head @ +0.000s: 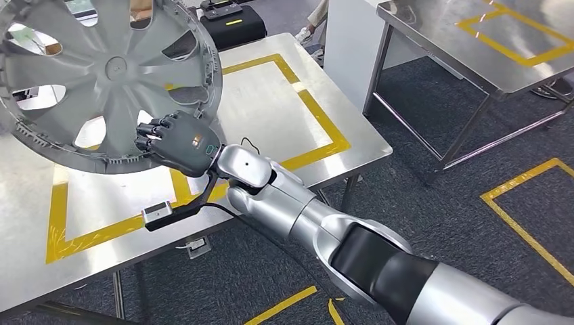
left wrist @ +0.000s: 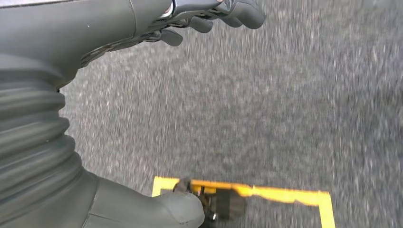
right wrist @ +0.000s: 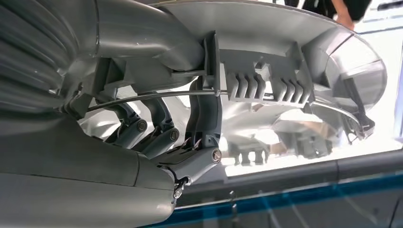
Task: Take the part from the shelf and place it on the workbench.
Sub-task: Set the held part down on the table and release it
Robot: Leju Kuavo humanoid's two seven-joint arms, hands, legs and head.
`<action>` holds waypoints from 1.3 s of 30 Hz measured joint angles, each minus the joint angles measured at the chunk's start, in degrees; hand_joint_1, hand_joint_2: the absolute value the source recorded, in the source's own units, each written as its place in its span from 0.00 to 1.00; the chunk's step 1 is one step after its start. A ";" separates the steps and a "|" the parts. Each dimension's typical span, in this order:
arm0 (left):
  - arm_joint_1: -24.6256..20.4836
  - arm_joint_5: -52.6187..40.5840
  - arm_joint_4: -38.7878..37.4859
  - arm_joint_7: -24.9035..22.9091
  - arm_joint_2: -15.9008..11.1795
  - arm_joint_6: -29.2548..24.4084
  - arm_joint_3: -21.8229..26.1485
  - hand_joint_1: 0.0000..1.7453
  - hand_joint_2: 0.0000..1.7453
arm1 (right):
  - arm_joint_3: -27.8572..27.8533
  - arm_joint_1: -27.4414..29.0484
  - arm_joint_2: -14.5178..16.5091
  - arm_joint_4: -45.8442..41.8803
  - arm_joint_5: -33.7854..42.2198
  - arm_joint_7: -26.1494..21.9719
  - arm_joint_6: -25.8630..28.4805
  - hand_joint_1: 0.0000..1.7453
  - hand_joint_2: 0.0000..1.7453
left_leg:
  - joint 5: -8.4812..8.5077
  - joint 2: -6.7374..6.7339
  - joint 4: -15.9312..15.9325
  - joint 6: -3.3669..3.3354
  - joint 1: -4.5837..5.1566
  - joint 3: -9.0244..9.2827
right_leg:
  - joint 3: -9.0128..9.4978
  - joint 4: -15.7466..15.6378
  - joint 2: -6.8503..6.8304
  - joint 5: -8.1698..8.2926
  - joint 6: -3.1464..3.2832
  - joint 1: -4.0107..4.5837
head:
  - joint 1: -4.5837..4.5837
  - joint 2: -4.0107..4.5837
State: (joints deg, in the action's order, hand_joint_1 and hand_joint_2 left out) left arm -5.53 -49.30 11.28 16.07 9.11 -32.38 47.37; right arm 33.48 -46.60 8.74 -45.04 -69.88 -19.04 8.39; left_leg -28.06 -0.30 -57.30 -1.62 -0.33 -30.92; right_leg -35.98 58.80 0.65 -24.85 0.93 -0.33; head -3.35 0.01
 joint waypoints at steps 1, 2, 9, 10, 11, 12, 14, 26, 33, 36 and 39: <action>-0.04 -0.25 0.00 -0.03 0.07 -0.64 -0.02 0.00 1.00 | 0.12 -1.32 0.43 2.02 0.13 -0.05 -0.12 1.00 1.00 | 0.06 0.02 0.14 0.75 -0.09 0.05 | 0.00 0.01 -0.05 -0.03 0.04 0.05 | -0.01 -0.01; -0.05 -0.48 0.00 0.01 0.14 -1.16 -0.03 0.00 1.00 | 0.20 -2.48 0.78 3.89 0.23 -0.01 -0.22 1.00 1.00 | 0.11 0.04 0.30 1.79 -0.20 0.12 | 0.00 0.03 -0.10 -0.05 0.07 0.09 | -0.01 -0.01; -0.02 -2.53 -0.02 0.06 0.48 -1.23 -0.97 0.00 1.00 | 0.33 -8.24 1.37 15.35 0.04 2.02 -1.97 1.00 1.00 | 0.12 0.06 0.41 3.85 -0.36 0.49 | 0.08 -0.05 -0.11 0.00 0.01 0.09 | -0.03 0.00; -0.02 -2.75 -0.02 -0.04 0.49 -0.40 -0.99 0.00 1.00 | 0.32 -8.76 1.19 16.66 -0.21 2.60 -2.55 1.00 1.00 | 0.09 0.06 0.35 3.81 -0.34 0.50 | 0.11 -0.08 -0.11 0.03 -0.02 0.08 | -0.03 0.00; -0.03 -2.91 -0.01 -0.07 0.49 0.38 -0.99 0.00 1.00 | 0.31 -9.27 0.89 17.83 -0.46 3.20 -3.21 1.00 1.00 | 0.06 0.06 0.28 3.76 -0.32 0.49 | 0.14 -0.11 -0.11 0.04 -0.05 0.07 | -0.03 -0.01; -0.03 -3.05 -0.01 -0.01 0.49 1.06 -0.99 0.00 1.00 | 0.28 -9.72 0.44 18.91 -0.65 3.85 -3.90 1.00 1.00 | 0.02 0.06 0.22 3.69 -0.31 0.48 | 0.19 -0.14 -0.11 0.05 -0.07 0.06 | -0.03 -0.01; -0.05 -3.30 0.00 0.25 0.49 1.99 -0.99 0.00 1.00 | 0.04 -10.40 -0.85 20.86 -0.55 5.07 -5.25 1.00 1.00 | -0.06 0.09 0.10 3.57 -0.30 0.47 | 0.29 -0.19 -0.12 0.06 -0.10 0.06 | -0.03 -0.01; -0.01 -4.06 0.00 1.27 0.30 2.62 -0.99 0.00 1.00 | -4.19 -11.69 -10.22 26.53 1.63 8.55 -8.31 0.25 0.25 | -0.31 0.05 -0.12 3.11 -0.14 0.39 | 0.38 -0.38 -0.08 0.15 -0.39 -0.11 | -0.04 0.00; -0.18 -4.29 0.08 2.66 0.11 1.63 -1.25 0.00 0.00 | -5.35 -11.67 -11.71 26.86 2.08 7.16 -6.57 0.00 0.00 | -0.33 0.01 -0.11 3.08 -0.15 0.44 | 0.40 -0.39 -0.05 0.11 -0.45 -0.09 | -0.03 -0.01; -0.46 -4.27 0.10 2.66 0.11 1.14 -1.38 0.00 0.00 | -5.67 -11.65 -11.76 26.86 2.15 6.74 -5.84 0.00 0.00 | -0.33 0.02 -0.11 3.08 -0.15 0.45 | 0.43 -0.39 -0.05 0.12 -0.46 -0.09 | -0.03 -0.01; -0.68 -4.16 0.12 2.57 0.10 1.10 -1.37 0.00 0.00 | -5.93 -11.64 -11.76 26.86 2.19 6.64 -5.30 0.00 0.00 | -0.32 0.02 -0.11 3.08 -0.14 0.48 | 0.47 -0.39 -0.05 0.13 -0.48 -0.10 | -0.03 -0.01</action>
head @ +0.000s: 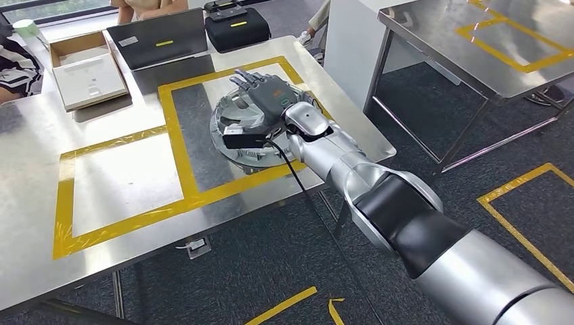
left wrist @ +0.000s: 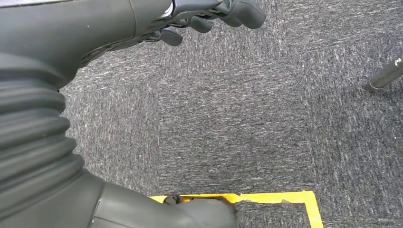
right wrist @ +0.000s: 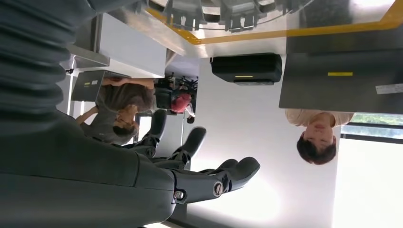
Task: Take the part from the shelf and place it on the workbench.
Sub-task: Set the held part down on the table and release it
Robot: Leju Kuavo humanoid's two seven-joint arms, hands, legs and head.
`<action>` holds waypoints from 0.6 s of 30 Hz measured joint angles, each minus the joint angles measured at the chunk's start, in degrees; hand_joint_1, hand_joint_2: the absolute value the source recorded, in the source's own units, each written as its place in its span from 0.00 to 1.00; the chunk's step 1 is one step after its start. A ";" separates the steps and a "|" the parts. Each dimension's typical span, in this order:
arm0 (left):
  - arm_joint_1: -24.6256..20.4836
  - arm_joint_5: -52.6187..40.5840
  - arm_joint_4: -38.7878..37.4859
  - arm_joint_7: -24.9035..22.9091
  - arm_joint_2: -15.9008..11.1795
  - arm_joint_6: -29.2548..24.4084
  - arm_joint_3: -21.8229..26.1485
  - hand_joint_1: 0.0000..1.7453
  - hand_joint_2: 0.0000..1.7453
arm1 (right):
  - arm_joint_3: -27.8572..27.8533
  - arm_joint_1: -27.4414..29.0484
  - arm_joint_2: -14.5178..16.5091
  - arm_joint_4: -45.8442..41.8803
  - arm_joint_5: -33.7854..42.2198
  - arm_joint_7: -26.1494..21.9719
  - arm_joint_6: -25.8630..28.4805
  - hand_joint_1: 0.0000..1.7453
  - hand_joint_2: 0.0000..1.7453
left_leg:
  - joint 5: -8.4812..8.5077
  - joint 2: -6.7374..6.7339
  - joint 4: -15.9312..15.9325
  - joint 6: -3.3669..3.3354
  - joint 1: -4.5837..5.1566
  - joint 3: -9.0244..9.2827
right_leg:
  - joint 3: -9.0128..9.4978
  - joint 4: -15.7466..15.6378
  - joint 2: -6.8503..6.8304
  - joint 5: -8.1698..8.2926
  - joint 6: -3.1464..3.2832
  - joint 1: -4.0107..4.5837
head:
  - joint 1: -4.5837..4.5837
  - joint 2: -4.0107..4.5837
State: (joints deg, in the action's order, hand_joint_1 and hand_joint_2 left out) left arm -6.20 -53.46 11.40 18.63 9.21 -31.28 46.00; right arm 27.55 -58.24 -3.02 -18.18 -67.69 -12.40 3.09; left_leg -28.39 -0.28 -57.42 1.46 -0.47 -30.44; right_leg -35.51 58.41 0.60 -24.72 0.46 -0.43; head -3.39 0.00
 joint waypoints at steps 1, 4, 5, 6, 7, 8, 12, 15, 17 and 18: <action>-0.04 0.00 0.01 -0.03 -0.02 0.01 0.00 0.00 0.00 | -0.09 0.01 0.00 0.00 0.00 -0.04 0.16 0.00 0.00 | 0.00 0.00 0.00 0.00 0.00 0.01 | 0.01 0.00 0.00 0.00 0.00 0.00 | 0.00 0.00; -0.15 0.01 0.02 -0.25 -0.10 0.22 -0.01 0.00 0.00 | -0.60 0.06 -0.01 0.00 0.07 -0.31 0.60 0.00 0.00 | 0.00 0.00 -0.01 0.00 0.01 0.01 | 0.02 0.00 0.00 0.00 -0.01 -0.01 | 0.00 0.00; -0.18 0.00 0.03 -0.40 -0.17 0.41 -0.01 0.00 0.00 | -0.76 0.08 -0.02 0.00 0.10 -0.49 0.75 0.00 0.00 | -0.06 0.01 -0.14 -0.13 0.05 -0.02 | 0.03 -0.04 0.00 0.03 -0.09 -0.07 | 0.01 0.00; -0.19 -0.04 0.03 -0.52 -0.24 0.64 -0.01 0.00 0.00 | -0.86 0.14 -0.02 0.00 0.14 -0.69 0.90 0.00 0.00 | -0.13 0.01 -0.27 -0.31 0.09 -0.06 | 0.03 -0.07 0.00 0.06 -0.20 -0.14 | 0.02 0.00; -0.18 -0.08 0.03 -0.60 -0.31 0.92 -0.01 0.00 0.00 | -0.92 0.21 -0.02 0.00 0.15 -0.90 1.03 0.00 0.00 | -0.21 0.01 -0.41 -0.51 0.14 -0.11 | 0.04 -0.10 -0.01 0.08 -0.34 -0.21 | 0.02 0.00; -0.17 -0.13 0.03 -0.58 -0.39 1.21 -0.01 0.00 0.00 | -0.96 0.28 -0.02 0.00 0.15 -1.08 1.15 0.00 0.00 | -0.29 0.01 -0.56 -0.76 0.21 -0.17 | 0.04 -0.13 -0.01 0.11 -0.49 -0.29 | 0.03 0.00; -0.19 -0.15 0.05 -0.39 -0.54 1.92 -0.01 0.00 0.00 | -1.02 0.33 -0.03 -0.22 0.12 -2.40 1.76 0.00 0.00 | 0.55 -0.16 0.37 -1.53 0.14 0.21 | 0.42 -0.67 0.10 0.42 -1.20 -0.30 | 0.02 0.00; -0.24 -0.16 0.10 -0.43 -0.58 1.97 -0.01 0.00 0.00 | -1.15 0.14 -0.04 -0.49 0.03 -3.22 2.24 0.00 0.00 | 1.83 -0.53 2.04 -2.12 -0.54 0.85 | -1.94 4.53 0.03 -3.06 -1.95 -0.37 | -0.14 0.00; -0.23 -0.17 0.13 -0.46 -0.62 2.00 -0.01 0.00 0.00 | -1.32 0.39 0.00 -0.50 -0.07 -3.74 2.39 0.00 0.00 | 1.92 -0.56 1.87 -2.21 -0.69 0.57 | -5.49 12.37 -0.06 -6.22 -2.58 -0.63 | -0.21 0.00; -0.20 -0.17 0.12 -0.49 -0.62 2.01 -0.01 0.00 0.00 | -1.39 0.61 0.01 -0.50 -0.12 -3.96 2.44 0.00 0.00 | 1.88 -0.56 1.64 -2.16 -0.81 0.40 | -6.59 14.75 -0.09 -6.60 -2.87 -0.83 | -0.21 0.00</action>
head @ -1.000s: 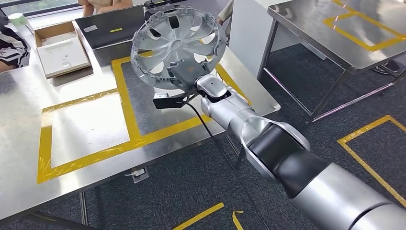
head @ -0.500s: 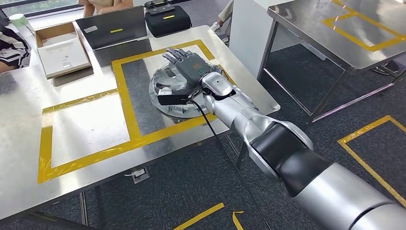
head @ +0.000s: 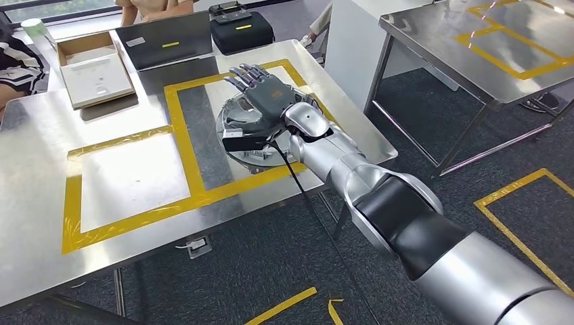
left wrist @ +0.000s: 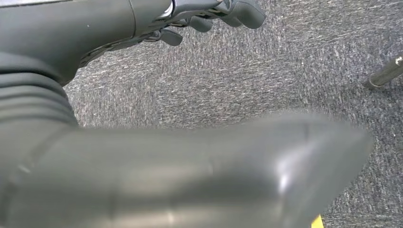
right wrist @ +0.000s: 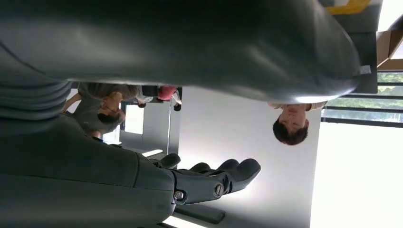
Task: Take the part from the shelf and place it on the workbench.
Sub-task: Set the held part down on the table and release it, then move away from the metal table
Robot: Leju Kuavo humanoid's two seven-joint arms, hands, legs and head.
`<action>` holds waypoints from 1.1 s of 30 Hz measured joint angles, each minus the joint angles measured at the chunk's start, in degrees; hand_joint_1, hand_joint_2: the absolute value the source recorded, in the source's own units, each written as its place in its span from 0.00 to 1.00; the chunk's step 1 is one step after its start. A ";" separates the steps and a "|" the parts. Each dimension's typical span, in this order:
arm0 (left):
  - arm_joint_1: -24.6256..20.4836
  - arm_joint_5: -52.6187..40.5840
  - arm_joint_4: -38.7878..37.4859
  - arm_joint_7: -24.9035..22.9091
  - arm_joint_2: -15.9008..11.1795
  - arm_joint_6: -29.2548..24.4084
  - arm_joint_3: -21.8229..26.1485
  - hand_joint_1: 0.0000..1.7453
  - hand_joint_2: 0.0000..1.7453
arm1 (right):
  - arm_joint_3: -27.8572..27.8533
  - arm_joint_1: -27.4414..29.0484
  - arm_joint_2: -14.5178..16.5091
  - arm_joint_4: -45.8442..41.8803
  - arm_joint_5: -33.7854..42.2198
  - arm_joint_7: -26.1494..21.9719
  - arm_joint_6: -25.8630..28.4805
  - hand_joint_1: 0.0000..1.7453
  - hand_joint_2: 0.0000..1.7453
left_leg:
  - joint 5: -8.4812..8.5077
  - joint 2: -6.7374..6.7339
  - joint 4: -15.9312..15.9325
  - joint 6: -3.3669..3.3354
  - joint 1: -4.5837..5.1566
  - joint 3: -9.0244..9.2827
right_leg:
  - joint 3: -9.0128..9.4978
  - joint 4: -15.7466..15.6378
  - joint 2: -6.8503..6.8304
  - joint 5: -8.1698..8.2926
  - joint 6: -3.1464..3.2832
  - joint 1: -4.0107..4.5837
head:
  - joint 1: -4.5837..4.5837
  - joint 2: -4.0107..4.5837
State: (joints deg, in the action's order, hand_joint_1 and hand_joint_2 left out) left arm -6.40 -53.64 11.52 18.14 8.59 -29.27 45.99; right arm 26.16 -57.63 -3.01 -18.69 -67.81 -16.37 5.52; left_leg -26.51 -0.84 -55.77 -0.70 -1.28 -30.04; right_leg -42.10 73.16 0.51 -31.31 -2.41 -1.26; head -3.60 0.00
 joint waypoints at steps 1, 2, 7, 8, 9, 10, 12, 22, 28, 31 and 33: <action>0.03 0.00 0.00 -0.02 0.00 0.00 0.00 0.00 0.00 | -0.05 0.15 0.02 -0.01 -0.04 -0.19 0.07 0.00 0.00 | -0.09 0.01 -0.30 0.15 -0.18 -0.20 | -0.04 0.09 -0.06 0.78 -0.29 -0.22 | 0.00 0.00; 0.04 0.00 0.00 -0.04 -0.01 0.00 0.00 0.00 0.00 | -0.10 0.22 0.07 -0.06 -0.06 -0.41 0.15 0.00 0.00 | -0.27 0.03 -0.74 0.43 -0.43 -0.42 | 1.13 -2.20 -0.18 2.48 -0.62 -0.48 | 0.00 0.00; 0.00 0.02 0.20 -0.10 -0.63 -0.11 -0.01 0.00 0.00 | -0.49 0.31 0.83 -0.43 0.14 -1.85 0.49 0.00 0.00 | -1.35 0.25 -3.43 2.76 -0.46 -2.15 | 6.55 -12.47 -0.31 5.53 0.07 -0.82 | -0.30 0.00; 0.03 0.04 0.20 -0.17 -0.67 -0.14 -0.01 0.00 0.00 | -0.56 0.42 1.02 -0.48 0.30 -2.16 0.55 0.00 0.00 | -1.31 0.27 -3.58 3.04 -0.43 -2.26 | 6.13 -12.33 -0.21 5.48 0.78 -0.88 | -0.23 0.00; 0.06 0.08 0.20 -0.28 -0.76 -0.15 0.00 0.00 0.00 | -0.61 0.48 1.23 -0.50 0.48 -2.47 0.58 0.00 0.00 | -1.45 0.30 -3.82 3.32 -0.48 -2.50 | 5.90 -12.38 -0.19 5.41 1.34 -0.92 | -0.15 0.00; 0.10 0.10 0.20 -0.39 -0.86 -0.16 0.00 0.00 0.00 | -0.68 0.50 1.49 -0.53 0.65 -2.75 0.60 0.00 0.00 | -2.13 0.32 -4.48 3.52 -0.58 -2.88 | 5.66 -12.37 -0.16 5.62 1.79 -0.87 | -0.15 0.00; 0.09 0.14 0.20 -0.60 -1.01 -0.18 0.00 0.00 0.00 | -0.91 0.54 1.97 -0.56 0.91 -3.18 0.60 0.00 0.00 | -5.59 0.40 -9.01 3.61 -0.53 -4.73 | 5.23 -12.56 -0.14 6.14 2.67 -0.71 | -0.10 0.00; 0.41 0.63 0.07 -1.32 -1.08 -0.92 0.00 0.00 0.00 | -1.59 1.66 3.16 -0.59 1.14 -4.20 0.67 0.00 0.00 | -4.82 0.61 -4.21 0.62 1.64 0.42 | 2.57 -12.99 -0.15 9.63 2.53 0.77 | -0.20 0.00; 0.54 0.69 -0.01 -1.55 -0.87 -1.07 0.02 0.00 0.00 | -1.60 1.99 3.48 -0.59 0.66 -4.09 0.85 0.00 0.00 | -1.02 0.23 -3.07 -0.95 1.22 -1.97 | 0.08 -6.87 -0.22 3.42 0.71 0.53 | -0.27 0.00; 0.72 0.57 -0.06 -1.75 -0.79 -1.05 0.04 0.00 0.00 | -1.60 2.70 3.49 -0.59 0.56 -4.09 0.86 0.00 0.00 | 0.84 0.20 -3.25 -1.00 1.23 -4.49 | -1.29 2.14 -0.25 -0.82 0.32 0.45 | -0.37 0.00; 0.76 0.48 -0.09 -1.78 -0.75 -1.00 0.04 0.00 0.00 | -1.60 3.01 3.50 -0.59 0.49 -4.09 0.92 0.00 0.00 | 1.84 0.16 -3.48 -0.80 1.23 -5.97 | 2.07 -0.35 -0.27 1.41 0.44 0.45 | -0.37 0.00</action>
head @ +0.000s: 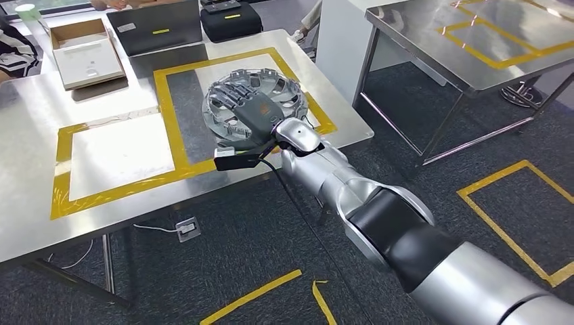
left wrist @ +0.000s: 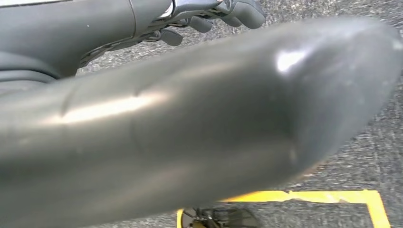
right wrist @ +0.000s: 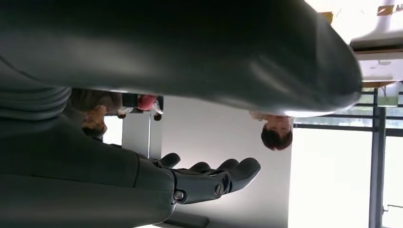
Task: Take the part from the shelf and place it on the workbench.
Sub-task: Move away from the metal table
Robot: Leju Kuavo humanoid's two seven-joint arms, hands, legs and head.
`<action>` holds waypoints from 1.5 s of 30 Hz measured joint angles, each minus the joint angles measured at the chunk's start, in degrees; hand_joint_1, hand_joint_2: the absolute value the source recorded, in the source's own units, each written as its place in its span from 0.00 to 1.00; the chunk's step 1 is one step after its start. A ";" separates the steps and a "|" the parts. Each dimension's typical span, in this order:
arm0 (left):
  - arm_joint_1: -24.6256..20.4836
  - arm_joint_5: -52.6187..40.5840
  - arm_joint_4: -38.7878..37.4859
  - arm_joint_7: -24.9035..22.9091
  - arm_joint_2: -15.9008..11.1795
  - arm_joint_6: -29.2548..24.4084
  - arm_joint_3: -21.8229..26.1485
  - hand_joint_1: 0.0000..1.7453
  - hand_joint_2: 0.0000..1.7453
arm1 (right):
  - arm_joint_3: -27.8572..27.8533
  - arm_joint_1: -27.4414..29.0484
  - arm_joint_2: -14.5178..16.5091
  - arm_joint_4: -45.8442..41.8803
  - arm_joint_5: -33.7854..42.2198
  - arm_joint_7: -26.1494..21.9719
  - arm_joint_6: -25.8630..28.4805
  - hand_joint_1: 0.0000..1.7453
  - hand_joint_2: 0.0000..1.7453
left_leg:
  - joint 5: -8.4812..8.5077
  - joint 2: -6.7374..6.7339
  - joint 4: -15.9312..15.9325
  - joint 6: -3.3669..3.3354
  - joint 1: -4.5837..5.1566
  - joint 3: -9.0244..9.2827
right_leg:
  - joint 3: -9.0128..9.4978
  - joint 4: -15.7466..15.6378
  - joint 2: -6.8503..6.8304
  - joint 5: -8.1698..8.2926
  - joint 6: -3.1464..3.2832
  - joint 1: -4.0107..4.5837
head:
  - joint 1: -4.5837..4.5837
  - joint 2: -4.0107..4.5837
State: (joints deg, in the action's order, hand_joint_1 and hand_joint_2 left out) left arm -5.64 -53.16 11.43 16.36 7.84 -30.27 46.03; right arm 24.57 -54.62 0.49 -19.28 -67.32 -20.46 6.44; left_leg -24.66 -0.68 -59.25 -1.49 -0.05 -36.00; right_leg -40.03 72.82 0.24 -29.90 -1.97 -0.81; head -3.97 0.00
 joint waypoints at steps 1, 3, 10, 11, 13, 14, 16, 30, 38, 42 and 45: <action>-0.03 -0.04 0.00 0.00 0.01 0.02 0.00 0.00 0.00 | 0.00 -0.03 0.01 -0.01 -0.03 0.00 0.05 0.00 0.00 | 0.43 -0.03 -0.17 0.17 0.01 -0.60 | 2.92 -3.75 -0.02 0.82 0.17 0.02 | 0.00 0.00; -0.11 -0.13 0.00 0.02 0.03 0.06 0.00 0.00 0.00 | 0.00 -0.25 0.08 -0.05 -0.07 -0.04 0.17 0.00 0.00 | 1.21 -0.07 -0.47 0.71 0.13 -1.47 | 7.72 -10.91 -0.02 0.82 0.71 0.34 | 0.00 0.00; -0.14 -0.36 0.00 0.06 -0.09 0.22 0.00 0.00 0.00 | 0.00 -0.74 0.65 -0.19 -0.44 -0.17 0.01 0.00 0.00 | -3.31 0.45 -5.70 3.20 -0.19 -4.17 | 6.63 -14.01 -0.15 3.34 3.31 0.21 | -0.01 0.00; -0.17 -0.37 0.00 0.05 -0.09 0.23 0.00 0.00 0.00 | 0.00 -0.78 0.74 -0.21 -0.50 -0.16 -0.09 0.00 0.00 | -6.05 0.49 -9.24 3.48 -0.26 -5.09 | 5.86 -14.01 -0.12 3.96 3.43 0.19 | 0.03 0.01; -0.24 -0.38 0.00 0.04 -0.09 0.32 0.00 0.00 0.00 | 0.00 -0.76 0.81 -0.22 -0.56 -0.15 -0.25 0.00 0.00 | -8.48 0.49 -15.06 3.82 -0.37 -5.86 | 4.24 -13.93 -0.10 5.20 3.34 0.19 | 0.04 0.01; -0.26 -0.39 0.00 0.03 -0.09 0.36 0.00 0.00 0.00 | 0.00 -0.75 0.83 -0.22 -0.56 -0.15 -0.30 0.00 0.00 | -7.82 0.49 -15.81 3.87 -0.41 -5.16 | 3.39 -13.87 -0.10 5.83 3.23 0.19 | 0.04 0.01; -0.36 -0.42 0.03 0.02 -0.13 0.39 0.00 0.00 0.00 | 0.00 -0.84 0.84 -0.25 -0.61 -0.03 -0.29 0.00 0.00 | -5.17 0.51 -11.74 3.73 -0.49 -0.84 | 1.79 -13.70 -0.10 7.10 2.88 0.17 | 0.04 0.00; -0.35 -0.52 0.09 -0.41 -0.23 0.34 0.00 0.00 0.00 | 0.00 -0.85 0.92 -0.75 -1.40 1.76 0.92 0.00 0.00 | 0.33 0.36 -0.09 -0.49 0.35 -0.40 | -2.09 1.84 -0.12 -0.15 0.02 0.16 | -0.09 0.00; -0.25 -0.52 0.06 -0.66 -0.03 0.36 0.00 0.00 0.00 | -0.01 -0.92 0.99 -0.91 -1.13 0.92 0.84 0.00 0.00 | 3.61 0.42 0.15 1.64 0.42 -3.16 | 9.09 -14.73 -0.27 1.77 2.88 1.02 | -0.43 0.00; -0.10 -0.52 0.02 -0.63 -0.03 0.37 0.00 0.00 0.00 | -0.01 -0.82 1.11 -0.90 -1.20 0.89 0.74 0.00 0.00 | -6.05 0.71 -9.96 3.38 -0.09 -6.15 | 6.29 -15.26 -0.36 4.77 3.59 0.42 | -0.25 0.01; -0.12 -0.32 0.01 -0.43 -0.03 0.37 0.00 0.00 0.00 | -0.02 -0.53 1.22 -0.90 -1.09 1.34 0.78 0.00 0.00 | -6.10 0.69 -15.54 4.33 -0.74 -5.26 | 3.68 -15.13 -0.37 6.78 3.11 0.13 | -0.25 0.00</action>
State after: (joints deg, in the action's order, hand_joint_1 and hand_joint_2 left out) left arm -5.75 -53.48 11.44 15.93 7.80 -29.89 46.03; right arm 24.55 -55.15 1.70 -20.17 -68.42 -19.12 7.22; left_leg -30.77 0.01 -74.79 2.83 -0.79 -41.26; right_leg -36.35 57.69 -0.13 -23.12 1.14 -0.68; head -4.21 0.00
